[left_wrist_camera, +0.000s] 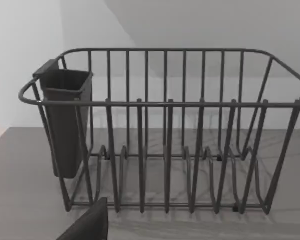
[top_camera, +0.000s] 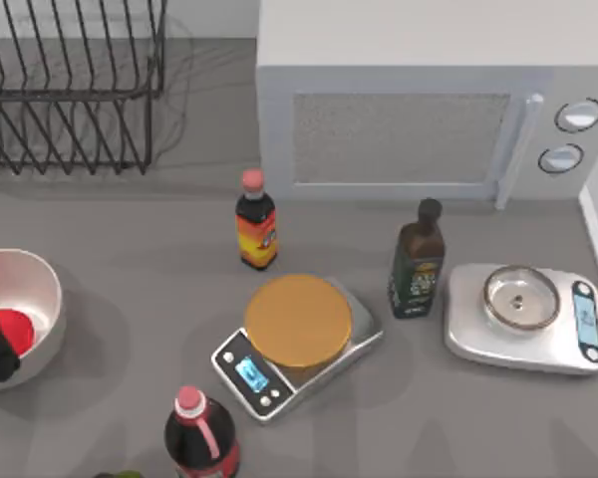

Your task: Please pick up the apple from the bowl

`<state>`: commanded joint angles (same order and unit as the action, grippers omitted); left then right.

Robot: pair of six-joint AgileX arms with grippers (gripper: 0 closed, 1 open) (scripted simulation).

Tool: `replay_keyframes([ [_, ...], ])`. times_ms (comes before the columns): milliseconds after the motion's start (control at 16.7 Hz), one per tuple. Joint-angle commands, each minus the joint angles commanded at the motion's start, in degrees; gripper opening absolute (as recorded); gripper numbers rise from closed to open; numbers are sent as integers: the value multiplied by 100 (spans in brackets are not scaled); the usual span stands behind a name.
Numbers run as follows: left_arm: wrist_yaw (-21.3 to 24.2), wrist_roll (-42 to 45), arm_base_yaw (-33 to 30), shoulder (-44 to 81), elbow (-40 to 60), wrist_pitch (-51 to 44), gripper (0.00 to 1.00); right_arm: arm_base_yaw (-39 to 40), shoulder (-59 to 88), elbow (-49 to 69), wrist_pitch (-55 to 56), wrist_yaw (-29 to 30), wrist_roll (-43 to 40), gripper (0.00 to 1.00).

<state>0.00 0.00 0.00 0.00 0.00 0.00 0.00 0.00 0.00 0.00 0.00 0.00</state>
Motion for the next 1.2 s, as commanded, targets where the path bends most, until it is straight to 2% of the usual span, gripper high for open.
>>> replay_keyframes([
  [1200,0,0,0,0,0,0,100,0,0,0,0,0,0,100],
])
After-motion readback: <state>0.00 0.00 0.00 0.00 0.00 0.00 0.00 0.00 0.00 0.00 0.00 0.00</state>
